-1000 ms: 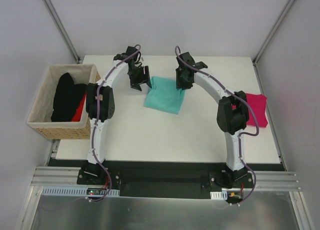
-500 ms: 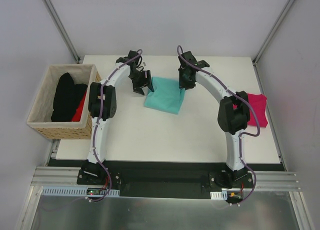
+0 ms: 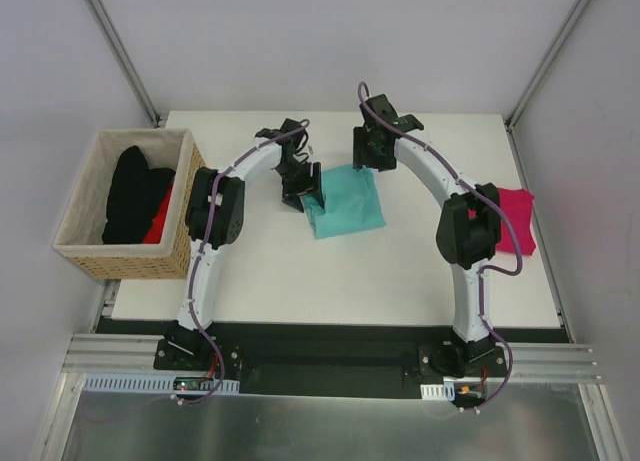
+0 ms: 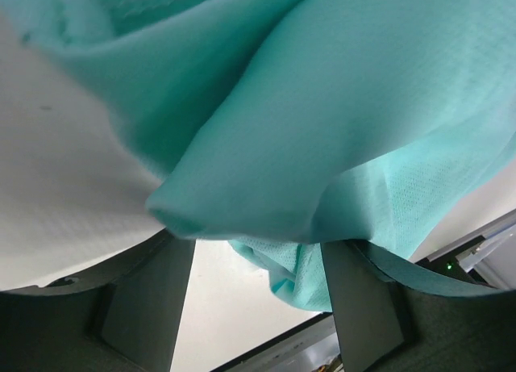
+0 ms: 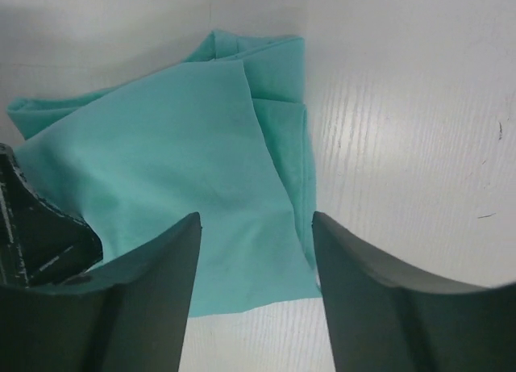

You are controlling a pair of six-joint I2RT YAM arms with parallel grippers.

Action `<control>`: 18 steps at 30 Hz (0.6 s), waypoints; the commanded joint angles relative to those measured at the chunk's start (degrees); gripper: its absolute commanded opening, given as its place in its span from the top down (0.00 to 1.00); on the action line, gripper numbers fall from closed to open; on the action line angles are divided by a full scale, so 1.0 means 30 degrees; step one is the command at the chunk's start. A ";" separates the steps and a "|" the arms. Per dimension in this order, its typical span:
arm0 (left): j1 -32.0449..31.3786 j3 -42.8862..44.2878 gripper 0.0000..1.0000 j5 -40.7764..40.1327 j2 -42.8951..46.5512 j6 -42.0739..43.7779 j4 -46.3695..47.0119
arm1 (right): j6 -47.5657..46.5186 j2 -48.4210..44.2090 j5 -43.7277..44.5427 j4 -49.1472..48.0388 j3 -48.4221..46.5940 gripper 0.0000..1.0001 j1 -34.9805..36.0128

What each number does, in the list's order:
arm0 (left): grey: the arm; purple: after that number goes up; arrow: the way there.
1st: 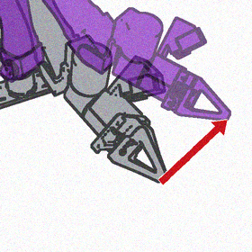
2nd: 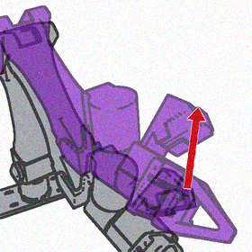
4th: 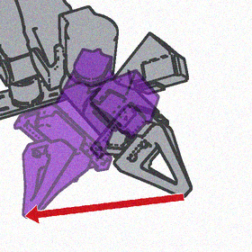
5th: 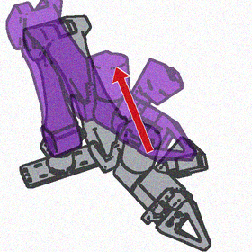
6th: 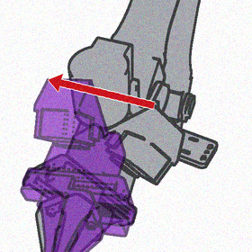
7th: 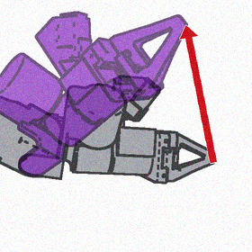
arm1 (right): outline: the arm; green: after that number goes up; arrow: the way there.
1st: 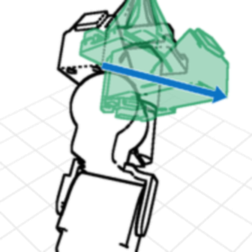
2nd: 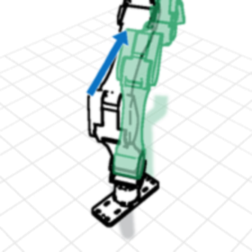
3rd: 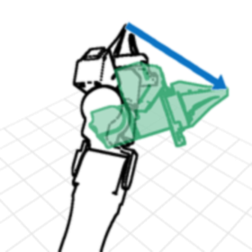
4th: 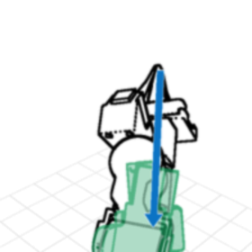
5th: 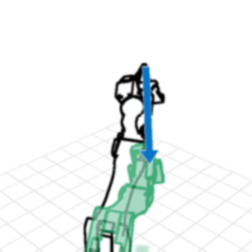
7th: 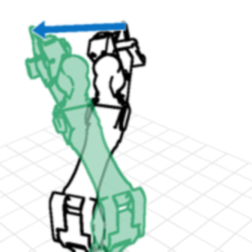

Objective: Fold and stack the t-shirts
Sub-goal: Fold the long partially folded tshirt into a neat square

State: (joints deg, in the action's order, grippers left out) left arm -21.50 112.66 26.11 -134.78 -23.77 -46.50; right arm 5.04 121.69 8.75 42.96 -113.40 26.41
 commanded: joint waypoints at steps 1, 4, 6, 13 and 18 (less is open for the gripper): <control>-0.0305 -0.0112 0.38 -0.0645 0.1566 -0.0514 -0.0349 | -0.0682 0.0277 0.0569 0.0825 -0.0285 0.36 -0.0366; -0.0276 -0.0171 0.37 -0.1465 0.2123 -0.0398 -0.0349 | -0.0975 -0.0074 0.0656 0.0448 0.0680 0.34 -0.0687; -0.0276 -0.0200 0.37 -0.1729 0.2532 -0.0368 -0.0378 | -0.1238 -0.0220 0.0160 0.0212 0.1323 0.34 -0.0893; -0.0276 -0.0814 0.37 -0.2139 0.3559 -0.0514 -0.0437 | -0.1416 -0.0367 -0.0281 0.0036 0.2439 0.34 -0.2035; -0.0276 -0.1547 0.37 -0.2550 0.4174 -0.0427 -0.0437 | -0.1328 -0.0718 -0.0397 0.0007 0.2645 0.35 -0.2183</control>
State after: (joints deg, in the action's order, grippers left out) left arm -22.44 109.80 20.36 -126.56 -24.60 -46.52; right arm 1.58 121.89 8.36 43.16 -105.58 19.99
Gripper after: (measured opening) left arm 0.626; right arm 0.658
